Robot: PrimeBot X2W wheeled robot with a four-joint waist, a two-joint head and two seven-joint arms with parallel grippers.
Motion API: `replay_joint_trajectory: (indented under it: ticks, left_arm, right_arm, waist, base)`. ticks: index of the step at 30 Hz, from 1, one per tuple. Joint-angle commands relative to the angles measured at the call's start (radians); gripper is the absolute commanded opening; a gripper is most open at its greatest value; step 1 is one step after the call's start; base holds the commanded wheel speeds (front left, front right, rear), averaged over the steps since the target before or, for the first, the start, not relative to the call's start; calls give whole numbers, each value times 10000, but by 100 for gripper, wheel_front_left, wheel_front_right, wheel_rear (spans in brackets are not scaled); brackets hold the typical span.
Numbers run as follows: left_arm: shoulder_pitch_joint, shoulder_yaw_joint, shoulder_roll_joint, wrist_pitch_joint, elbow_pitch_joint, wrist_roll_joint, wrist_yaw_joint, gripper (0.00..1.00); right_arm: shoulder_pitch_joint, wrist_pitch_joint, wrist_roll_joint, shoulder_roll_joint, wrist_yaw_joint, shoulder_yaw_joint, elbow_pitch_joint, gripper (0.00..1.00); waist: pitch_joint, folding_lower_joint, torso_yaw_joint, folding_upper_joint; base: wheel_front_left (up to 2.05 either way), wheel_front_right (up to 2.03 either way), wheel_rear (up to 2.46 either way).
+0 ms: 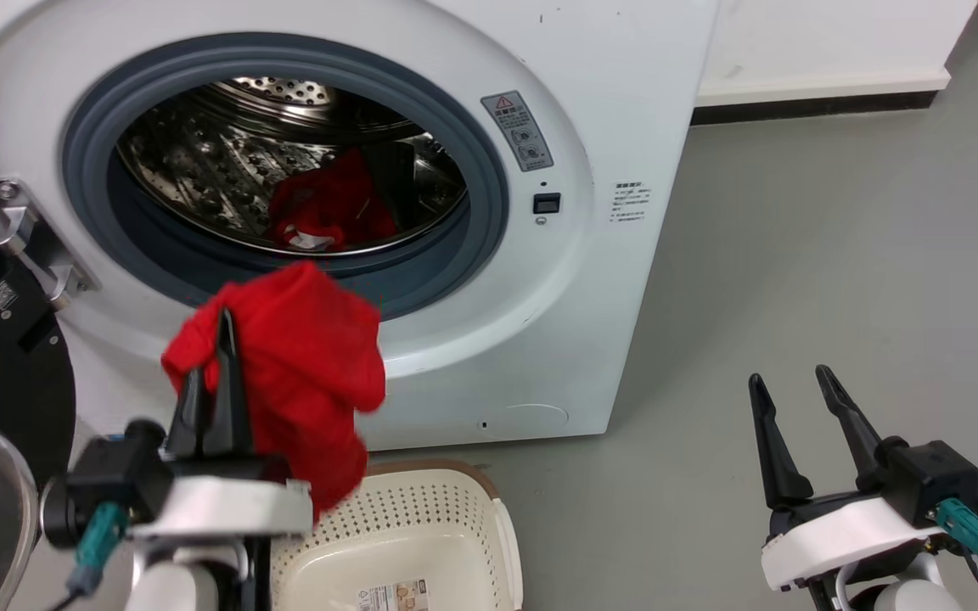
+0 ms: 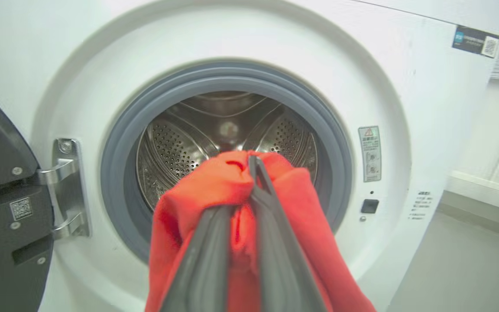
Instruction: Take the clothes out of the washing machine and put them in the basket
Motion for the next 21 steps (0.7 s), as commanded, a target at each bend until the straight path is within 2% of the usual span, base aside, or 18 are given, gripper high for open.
replay_joint_trajectory:
  ticks: [1, 4, 8, 12, 21]
  left_arm:
    - [417, -54, -43, 66, -259, -81, 126, 0]
    - [1297, -207, -103, 279, -611, -255, 432, 0]
    - [1943, -478, -146, 324, -133, -555, 590, 0]
    - [1973, -768, -166, 244, 1144, -880, 540, 0]
    - [382, -1165, -174, -91, 4410, -1164, 169, 0]
  right_arm:
    - [149, 31, -37, 6, -3, -25, -99, 100]
    - [195, 84, -81, 6, -3, -127, -288, 100]
    - [123, 197, -136, 6, -3, -128, -499, 100]
    - [-161, 237, -176, 8, -3, -35, -699, 100]
    - [-762, 206, -232, 6, -5, 162, -855, 100]
  waist:
    - [-13, 3, 91, 0]
    - [132, 3, 288, 0]
    - [554, 3, 503, 0]
    - [1200, 3, 603, 0]
    - [2848, 3, 517, 0]
  base:
    - [0, 0, 0]
    - [0, 0, 0]
    - [0, 0, 0]
    - [0, 0, 0]
    - [0, 0, 0]
